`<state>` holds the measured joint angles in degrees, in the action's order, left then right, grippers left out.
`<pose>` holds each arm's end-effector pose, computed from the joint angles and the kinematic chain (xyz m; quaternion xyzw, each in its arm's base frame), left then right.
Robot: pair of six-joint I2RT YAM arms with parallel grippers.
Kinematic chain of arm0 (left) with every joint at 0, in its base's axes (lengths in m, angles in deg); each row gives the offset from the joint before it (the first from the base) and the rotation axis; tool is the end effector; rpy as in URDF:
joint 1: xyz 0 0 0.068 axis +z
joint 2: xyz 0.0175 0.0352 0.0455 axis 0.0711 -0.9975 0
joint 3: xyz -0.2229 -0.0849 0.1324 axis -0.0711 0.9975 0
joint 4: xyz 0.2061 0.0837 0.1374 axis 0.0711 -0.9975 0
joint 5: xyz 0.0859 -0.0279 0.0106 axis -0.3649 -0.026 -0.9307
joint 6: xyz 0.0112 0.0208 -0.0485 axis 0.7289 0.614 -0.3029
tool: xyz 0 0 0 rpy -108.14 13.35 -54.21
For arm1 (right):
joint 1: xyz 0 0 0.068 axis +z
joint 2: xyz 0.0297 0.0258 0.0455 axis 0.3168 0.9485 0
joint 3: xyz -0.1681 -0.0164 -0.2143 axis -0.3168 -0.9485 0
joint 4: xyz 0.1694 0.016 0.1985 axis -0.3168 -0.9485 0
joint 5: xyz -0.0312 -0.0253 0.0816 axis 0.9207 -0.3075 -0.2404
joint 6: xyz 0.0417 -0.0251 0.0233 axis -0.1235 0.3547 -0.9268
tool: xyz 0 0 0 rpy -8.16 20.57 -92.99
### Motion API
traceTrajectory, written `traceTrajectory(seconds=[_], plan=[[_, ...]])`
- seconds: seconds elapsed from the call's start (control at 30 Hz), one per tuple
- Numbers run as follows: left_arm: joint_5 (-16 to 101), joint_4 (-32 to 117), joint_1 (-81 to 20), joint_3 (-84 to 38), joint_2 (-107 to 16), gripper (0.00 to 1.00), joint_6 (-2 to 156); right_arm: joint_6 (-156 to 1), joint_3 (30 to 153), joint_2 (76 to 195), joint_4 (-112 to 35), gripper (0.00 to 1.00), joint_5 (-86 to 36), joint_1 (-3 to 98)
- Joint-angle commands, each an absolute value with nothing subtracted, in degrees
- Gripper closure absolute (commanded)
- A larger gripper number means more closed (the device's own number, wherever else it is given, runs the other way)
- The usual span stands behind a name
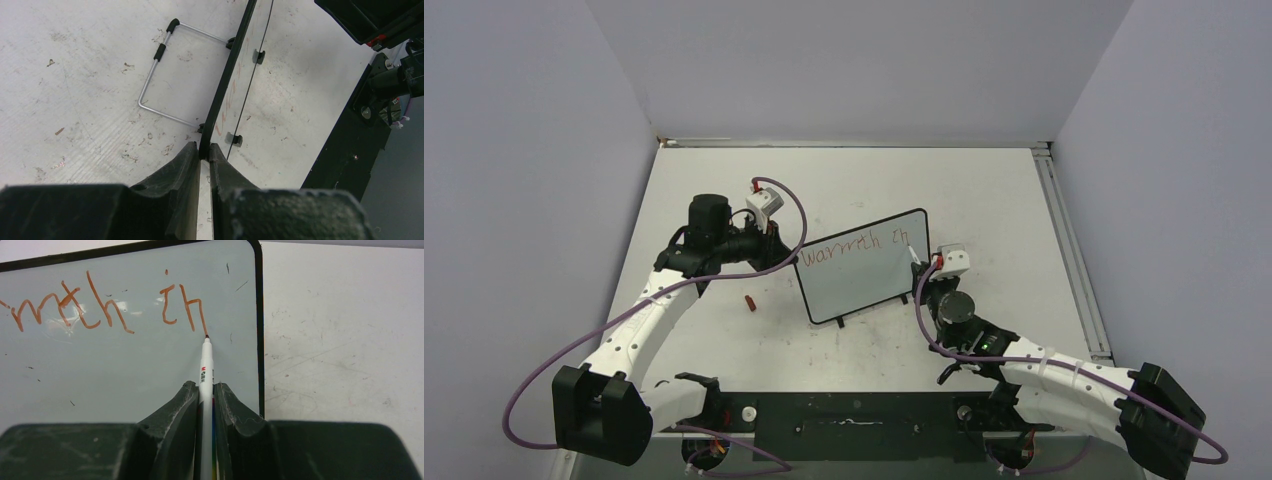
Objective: Write a sentence on the whiteboard
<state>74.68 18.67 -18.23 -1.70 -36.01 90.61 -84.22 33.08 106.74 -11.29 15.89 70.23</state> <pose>0.2327 -0.0827 0.2881 0.2723 0.8092 -0.3523 0.3833 0.1367 0.1420 0.2135 -0.0644 0.7485 0.1524 0.6421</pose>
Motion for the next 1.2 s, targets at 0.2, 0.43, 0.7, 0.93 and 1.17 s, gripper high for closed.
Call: traceTrajectory(seconds=[0.2, 0.43, 0.7, 0.93, 1.17], plan=[[71.90, 16.10, -17.87, -1.19, -36.18, 1.00, 92.06, -84.29, 34.03, 105.11, -12.23, 0.95, 15.79, 69.86], [71.80, 15.93, -17.88, -1.12, -35.72, 1.00, 91.86, -83.58, 35.23, 98.45, -15.84, 0.95, 13.83, 69.91], [72.08, 15.97, -17.94, -1.12, -35.17, 1.00, 91.71, -84.53, 35.95, 94.70, -18.40, 0.95, 0.78, 71.62], [72.09, 16.00, -17.87, -1.21, -35.18, 1.00, 91.74, -85.77, 36.69, 100.26, -13.53, 0.95, -3.48, 79.41], [71.99, 16.06, -17.88, -1.02, -35.19, 1.00, 91.74, -85.33, 38.33, 111.41, -4.06, 0.95, -5.05, 82.90]])
